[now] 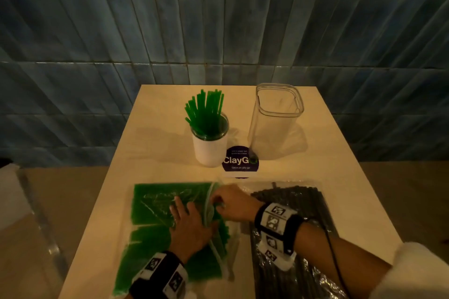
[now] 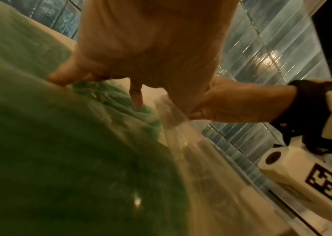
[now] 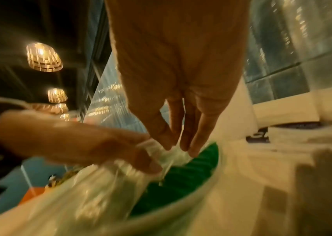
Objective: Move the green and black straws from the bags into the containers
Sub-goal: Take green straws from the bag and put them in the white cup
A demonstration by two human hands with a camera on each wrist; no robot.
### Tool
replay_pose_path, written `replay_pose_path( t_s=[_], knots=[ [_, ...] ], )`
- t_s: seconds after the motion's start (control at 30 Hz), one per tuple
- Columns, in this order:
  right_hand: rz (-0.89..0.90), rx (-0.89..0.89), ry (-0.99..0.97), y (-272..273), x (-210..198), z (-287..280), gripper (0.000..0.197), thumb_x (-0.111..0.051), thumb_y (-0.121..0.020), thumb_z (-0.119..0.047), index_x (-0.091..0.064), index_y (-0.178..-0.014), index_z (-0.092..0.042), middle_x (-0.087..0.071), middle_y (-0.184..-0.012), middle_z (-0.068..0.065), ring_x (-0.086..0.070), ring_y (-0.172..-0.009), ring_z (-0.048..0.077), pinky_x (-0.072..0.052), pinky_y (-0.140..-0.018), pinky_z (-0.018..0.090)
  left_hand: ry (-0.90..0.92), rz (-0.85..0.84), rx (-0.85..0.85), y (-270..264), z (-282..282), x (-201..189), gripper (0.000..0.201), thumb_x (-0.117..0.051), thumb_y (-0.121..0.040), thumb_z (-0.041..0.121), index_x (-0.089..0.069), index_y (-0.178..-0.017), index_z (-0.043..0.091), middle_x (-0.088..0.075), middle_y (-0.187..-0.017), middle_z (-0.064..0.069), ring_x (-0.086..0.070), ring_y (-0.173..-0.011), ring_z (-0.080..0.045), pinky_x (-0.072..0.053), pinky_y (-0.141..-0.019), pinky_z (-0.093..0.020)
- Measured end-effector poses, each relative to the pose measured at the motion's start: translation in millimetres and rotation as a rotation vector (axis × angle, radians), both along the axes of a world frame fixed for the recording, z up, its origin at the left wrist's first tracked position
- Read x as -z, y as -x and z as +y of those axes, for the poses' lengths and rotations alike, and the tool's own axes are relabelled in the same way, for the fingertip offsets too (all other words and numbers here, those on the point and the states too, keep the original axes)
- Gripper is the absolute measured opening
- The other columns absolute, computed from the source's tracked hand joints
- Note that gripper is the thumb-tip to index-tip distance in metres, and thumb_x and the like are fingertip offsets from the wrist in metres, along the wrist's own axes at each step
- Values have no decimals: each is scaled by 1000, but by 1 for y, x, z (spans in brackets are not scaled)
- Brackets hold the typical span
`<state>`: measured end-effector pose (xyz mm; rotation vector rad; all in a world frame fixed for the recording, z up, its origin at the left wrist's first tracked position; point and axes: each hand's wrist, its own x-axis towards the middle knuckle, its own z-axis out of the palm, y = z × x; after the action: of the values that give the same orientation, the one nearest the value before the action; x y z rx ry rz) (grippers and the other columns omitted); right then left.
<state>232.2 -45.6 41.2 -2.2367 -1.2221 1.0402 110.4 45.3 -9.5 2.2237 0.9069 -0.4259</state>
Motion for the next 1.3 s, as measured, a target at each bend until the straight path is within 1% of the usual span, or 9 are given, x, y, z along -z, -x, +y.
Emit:
replay_pose_path(
  t_s=[0.13, 0.23, 0.3, 0.4, 0.53, 0.67, 1.03, 1.17, 1.3],
  knots=[
    [-10, -7, 42, 16, 30, 3, 37, -64, -80, -5, -49, -114, -7, -58, -112, 10, -59, -99, 24, -54, -86, 41, 8, -53, 52, 8, 5, 0, 47, -36, -97, 39, -28, -132, 8, 0, -154, -19, 19, -138, -41, -1, -114, -55],
    [-90, 43, 27, 22, 40, 3, 53, -69, -79, -10, -42, -124, -9, -52, -121, 9, -55, -106, 24, -51, -91, 38, 45, -96, -11, 11, 7, -10, 23, -30, -100, 29, -41, -109, 11, -18, -148, -19, 1, -141, -42, -13, -115, -52],
    [-174, 26, 65, 24, 43, 2, 57, -70, -78, -14, -41, -127, -7, -48, -125, 11, -51, -110, 25, -48, -94, 37, 57, -143, -3, 12, 7, -18, 18, -30, -101, 25, -39, -86, 18, -38, -123, -11, -18, -136, -41, -23, -111, -51],
    [-203, -32, 86, 27, 45, 4, 46, -72, -78, -17, -50, -117, -4, -55, -116, 14, -57, -102, 29, -51, -88, 38, 36, -178, 20, 14, 7, -19, 29, -33, -100, 25, -32, -71, 26, -38, -97, 0, -33, -127, -37, -31, -107, -50],
    [-197, -55, 169, 32, 37, 4, 30, -68, -82, -18, -59, -107, -5, -61, -106, 14, -61, -93, 29, -53, -82, 37, 13, -215, -51, 19, 13, -5, 19, -47, -92, 35, -38, -77, 28, -43, -119, -4, -44, -119, -27, -43, -96, -46],
    [-214, -43, 170, 37, 36, 3, 20, -63, -87, -17, -61, -102, -4, -62, -104, 15, -61, -92, 29, -52, -80, 36, -81, -237, -50, 24, 10, 0, 16, -48, -88, 45, -37, -85, 34, -40, -111, 5, -48, -102, -15, -41, -97, -49],
    [-344, -180, 300, 36, 25, 3, 23, -58, -90, -23, -63, -90, -1, -62, -86, 12, -58, -77, 25, -54, -77, 36, -56, -251, -7, 29, 12, -10, 20, -54, -84, 52, -40, -91, 40, -35, -128, 3, -48, -110, -16, -43, -98, -49],
    [-466, -221, 325, 33, 21, 0, 31, -60, -89, -29, -51, -66, -11, -50, -67, 4, -53, -69, 21, -49, -69, 33, -69, -271, -4, 28, 11, -12, 25, -53, -85, 51, -42, -100, 35, -37, -126, 3, -47, -108, -14, -43, -98, -47],
    [-475, -200, 298, 27, 15, -8, 27, -59, -89, -32, -62, -93, -5, -61, -91, 12, -60, -84, 26, -49, -79, 36, -75, -228, -1, 26, 9, -13, 47, -46, -89, 52, -34, -129, 30, -33, -138, -2, -41, -123, -19, -30, -108, -52]
  ],
)
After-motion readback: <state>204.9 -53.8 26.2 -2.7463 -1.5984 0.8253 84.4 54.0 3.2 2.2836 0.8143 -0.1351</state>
